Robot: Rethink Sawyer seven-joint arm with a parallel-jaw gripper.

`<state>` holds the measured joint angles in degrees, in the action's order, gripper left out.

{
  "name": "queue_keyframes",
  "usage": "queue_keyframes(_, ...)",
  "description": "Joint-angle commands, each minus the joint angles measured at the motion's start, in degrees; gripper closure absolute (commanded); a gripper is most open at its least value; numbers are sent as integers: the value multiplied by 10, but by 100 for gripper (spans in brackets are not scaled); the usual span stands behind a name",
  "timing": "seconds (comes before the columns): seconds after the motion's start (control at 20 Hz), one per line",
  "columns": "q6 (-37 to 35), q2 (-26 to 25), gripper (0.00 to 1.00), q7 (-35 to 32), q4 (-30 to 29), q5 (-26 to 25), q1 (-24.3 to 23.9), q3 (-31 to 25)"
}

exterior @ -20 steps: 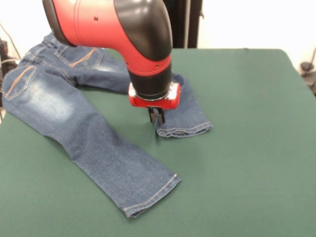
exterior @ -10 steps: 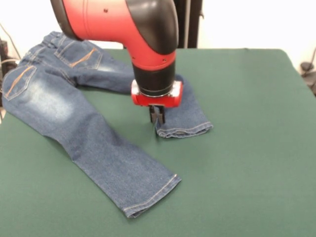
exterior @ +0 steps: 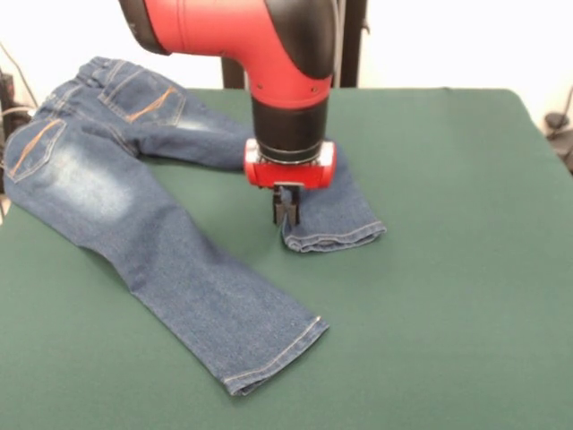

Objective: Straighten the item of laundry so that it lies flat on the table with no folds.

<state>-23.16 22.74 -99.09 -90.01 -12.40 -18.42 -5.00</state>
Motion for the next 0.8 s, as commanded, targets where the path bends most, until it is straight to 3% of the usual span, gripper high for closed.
queue_keyframes(0.05,220,-51,100,-126,-12,-13,21,-39)
queue_keyframes(0.2,284,-30,100,-145,-14,-6,45,-12)
queue_keyframes(0.8,348,-17,100,-152,0,56,66,8)
